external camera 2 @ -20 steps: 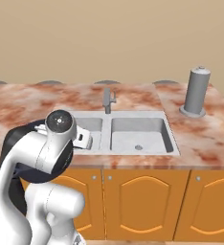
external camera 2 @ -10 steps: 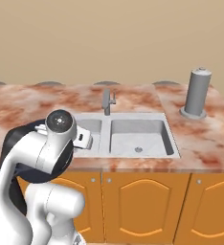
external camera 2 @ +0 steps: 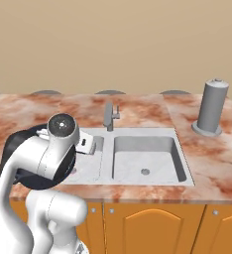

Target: Move the pot and pan from the stove into the sink.

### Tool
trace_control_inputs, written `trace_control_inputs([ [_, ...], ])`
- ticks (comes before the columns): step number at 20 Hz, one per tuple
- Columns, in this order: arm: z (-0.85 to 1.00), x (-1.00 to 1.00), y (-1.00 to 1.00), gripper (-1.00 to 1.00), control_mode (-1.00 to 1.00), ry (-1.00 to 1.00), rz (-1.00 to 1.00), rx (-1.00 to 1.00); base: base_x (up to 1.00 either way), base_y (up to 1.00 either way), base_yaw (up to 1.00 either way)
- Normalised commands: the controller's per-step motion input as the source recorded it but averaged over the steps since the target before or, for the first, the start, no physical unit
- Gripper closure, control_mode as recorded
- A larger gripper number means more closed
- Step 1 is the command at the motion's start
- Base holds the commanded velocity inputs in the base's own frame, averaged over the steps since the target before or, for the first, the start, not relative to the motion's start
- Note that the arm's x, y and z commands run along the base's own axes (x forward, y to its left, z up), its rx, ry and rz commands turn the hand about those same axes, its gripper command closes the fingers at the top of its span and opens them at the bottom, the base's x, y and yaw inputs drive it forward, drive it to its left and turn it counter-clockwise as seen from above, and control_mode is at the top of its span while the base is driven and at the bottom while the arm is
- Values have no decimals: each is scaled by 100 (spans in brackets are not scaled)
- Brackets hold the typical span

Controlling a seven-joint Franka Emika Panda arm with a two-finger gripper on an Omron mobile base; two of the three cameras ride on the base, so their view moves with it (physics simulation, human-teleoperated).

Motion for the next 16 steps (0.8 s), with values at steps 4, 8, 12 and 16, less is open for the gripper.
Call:
trace_control_inputs([
  [4, 0, 0, 0, 100, -100, 0, 0, 0, 7, 0, 0],
  [8, -7, 32, 6, 100, -100, 0, 0, 0, 0, 0, 0],
  [12, -19, 70, 19, 100, -100, 0, -1, 0, 0, 0, 0],
  [16, -14, 71, 17, 100, -100, 0, -2, 0, 0, 0, 0],
])
